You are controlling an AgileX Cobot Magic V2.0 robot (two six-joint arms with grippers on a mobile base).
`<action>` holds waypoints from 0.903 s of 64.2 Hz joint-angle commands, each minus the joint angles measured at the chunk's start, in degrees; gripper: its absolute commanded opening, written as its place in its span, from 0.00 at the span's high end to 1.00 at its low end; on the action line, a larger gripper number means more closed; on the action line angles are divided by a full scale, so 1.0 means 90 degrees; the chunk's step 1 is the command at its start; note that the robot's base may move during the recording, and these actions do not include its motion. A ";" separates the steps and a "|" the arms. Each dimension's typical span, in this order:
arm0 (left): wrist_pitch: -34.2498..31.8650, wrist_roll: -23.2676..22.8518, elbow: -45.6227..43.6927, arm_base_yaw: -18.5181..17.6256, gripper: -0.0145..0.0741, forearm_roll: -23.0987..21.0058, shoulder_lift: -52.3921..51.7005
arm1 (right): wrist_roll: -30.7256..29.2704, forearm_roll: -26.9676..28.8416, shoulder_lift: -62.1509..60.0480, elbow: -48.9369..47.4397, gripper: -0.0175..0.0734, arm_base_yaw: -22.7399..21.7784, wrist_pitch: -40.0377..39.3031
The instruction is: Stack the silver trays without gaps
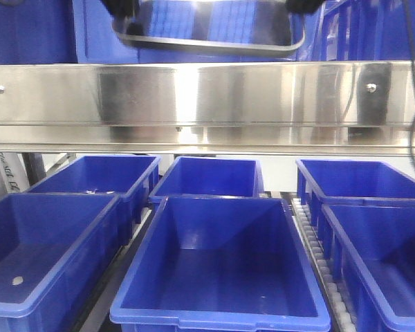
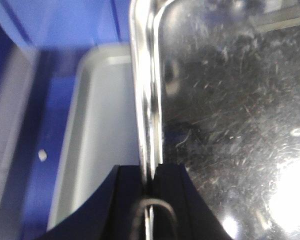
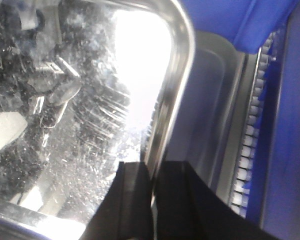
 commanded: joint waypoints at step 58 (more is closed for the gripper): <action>-0.0116 0.0076 -0.0040 0.0211 0.31 0.0330 0.0014 | -0.0233 -0.0175 0.0141 -0.0047 0.40 -0.0007 -0.0125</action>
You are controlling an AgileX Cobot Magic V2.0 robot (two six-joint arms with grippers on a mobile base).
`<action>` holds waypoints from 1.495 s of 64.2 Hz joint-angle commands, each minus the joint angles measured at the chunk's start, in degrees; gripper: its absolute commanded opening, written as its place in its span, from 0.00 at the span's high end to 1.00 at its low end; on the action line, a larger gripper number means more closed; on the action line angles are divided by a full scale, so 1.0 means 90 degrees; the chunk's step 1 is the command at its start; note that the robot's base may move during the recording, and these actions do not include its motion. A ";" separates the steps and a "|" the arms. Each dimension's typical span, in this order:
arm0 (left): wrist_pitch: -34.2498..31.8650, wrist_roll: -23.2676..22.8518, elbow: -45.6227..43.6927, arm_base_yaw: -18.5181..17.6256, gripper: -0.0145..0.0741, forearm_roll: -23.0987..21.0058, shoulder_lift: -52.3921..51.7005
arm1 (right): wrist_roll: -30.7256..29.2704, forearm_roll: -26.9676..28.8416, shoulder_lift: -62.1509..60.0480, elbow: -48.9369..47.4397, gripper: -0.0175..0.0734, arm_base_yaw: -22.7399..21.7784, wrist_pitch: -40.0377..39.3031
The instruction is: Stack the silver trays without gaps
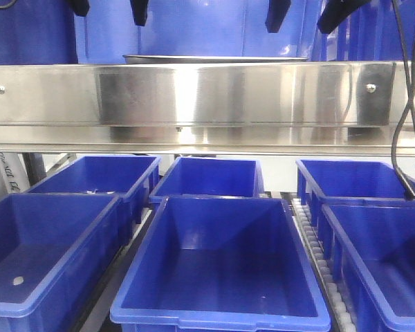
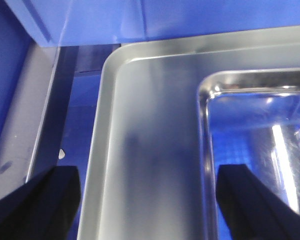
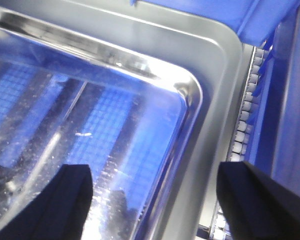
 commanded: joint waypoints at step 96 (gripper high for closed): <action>-0.4805 -0.0193 0.7710 0.0008 0.83 0.0525 -0.9384 | -0.0729 0.0046 -1.0813 0.7219 0.89 -0.0007 -0.3122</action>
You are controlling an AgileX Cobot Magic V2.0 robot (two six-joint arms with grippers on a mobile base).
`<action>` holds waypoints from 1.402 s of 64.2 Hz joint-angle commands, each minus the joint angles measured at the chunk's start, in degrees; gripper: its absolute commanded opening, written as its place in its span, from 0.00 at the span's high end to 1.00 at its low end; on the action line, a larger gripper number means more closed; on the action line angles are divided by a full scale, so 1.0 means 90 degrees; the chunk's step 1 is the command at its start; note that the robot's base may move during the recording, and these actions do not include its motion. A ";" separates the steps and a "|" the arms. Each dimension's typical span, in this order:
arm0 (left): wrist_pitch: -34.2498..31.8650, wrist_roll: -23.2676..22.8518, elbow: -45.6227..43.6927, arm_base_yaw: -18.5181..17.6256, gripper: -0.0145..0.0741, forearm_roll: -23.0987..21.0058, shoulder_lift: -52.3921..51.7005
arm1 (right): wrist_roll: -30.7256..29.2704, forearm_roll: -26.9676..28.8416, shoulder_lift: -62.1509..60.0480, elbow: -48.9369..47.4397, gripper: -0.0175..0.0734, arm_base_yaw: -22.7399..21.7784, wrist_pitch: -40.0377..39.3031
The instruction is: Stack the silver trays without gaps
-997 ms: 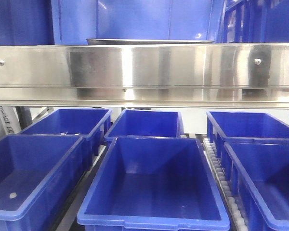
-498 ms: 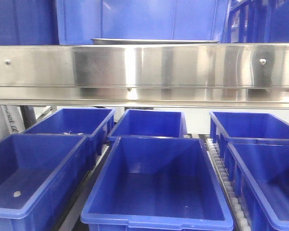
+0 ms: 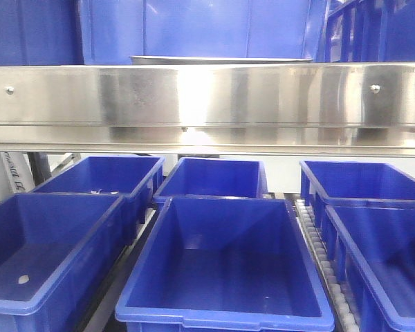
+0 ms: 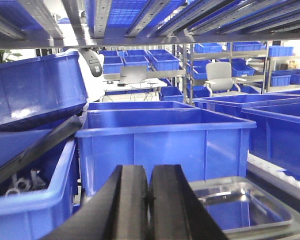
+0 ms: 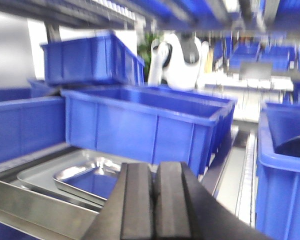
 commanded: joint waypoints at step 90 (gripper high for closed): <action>-0.0018 -0.0052 0.0222 0.0008 0.83 0.0035 -0.0436 | -0.0049 0.0441 -0.1716 0.3358 0.89 -0.2162 -0.1431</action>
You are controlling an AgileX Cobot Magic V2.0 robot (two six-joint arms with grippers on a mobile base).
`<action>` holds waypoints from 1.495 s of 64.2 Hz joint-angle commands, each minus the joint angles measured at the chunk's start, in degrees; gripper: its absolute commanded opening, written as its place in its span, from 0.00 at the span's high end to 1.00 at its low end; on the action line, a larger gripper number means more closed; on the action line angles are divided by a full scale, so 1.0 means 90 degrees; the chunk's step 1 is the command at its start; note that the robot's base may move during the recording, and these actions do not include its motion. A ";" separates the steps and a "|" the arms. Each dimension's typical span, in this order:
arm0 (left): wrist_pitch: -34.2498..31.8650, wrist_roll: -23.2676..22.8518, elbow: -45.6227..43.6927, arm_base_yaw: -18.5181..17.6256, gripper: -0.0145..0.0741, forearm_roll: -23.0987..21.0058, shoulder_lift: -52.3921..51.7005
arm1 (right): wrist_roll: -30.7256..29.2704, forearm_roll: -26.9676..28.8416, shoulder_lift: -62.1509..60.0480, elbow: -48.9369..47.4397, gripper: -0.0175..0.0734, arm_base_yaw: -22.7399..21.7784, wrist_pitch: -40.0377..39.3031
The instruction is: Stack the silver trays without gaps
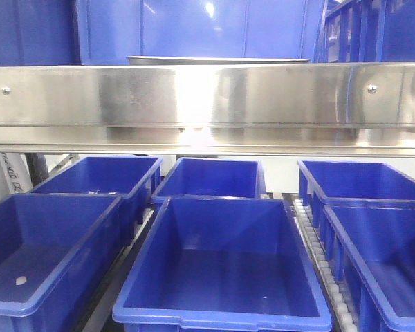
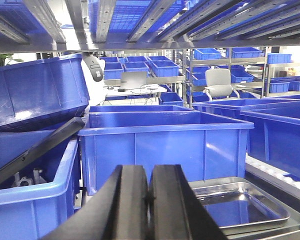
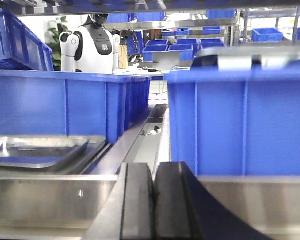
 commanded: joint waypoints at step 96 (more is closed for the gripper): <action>-0.0068 -0.0052 0.0006 0.0008 0.83 0.0035 -0.0031 | 0.0173 -0.0428 -0.0047 0.1768 0.89 0.0535 -0.1393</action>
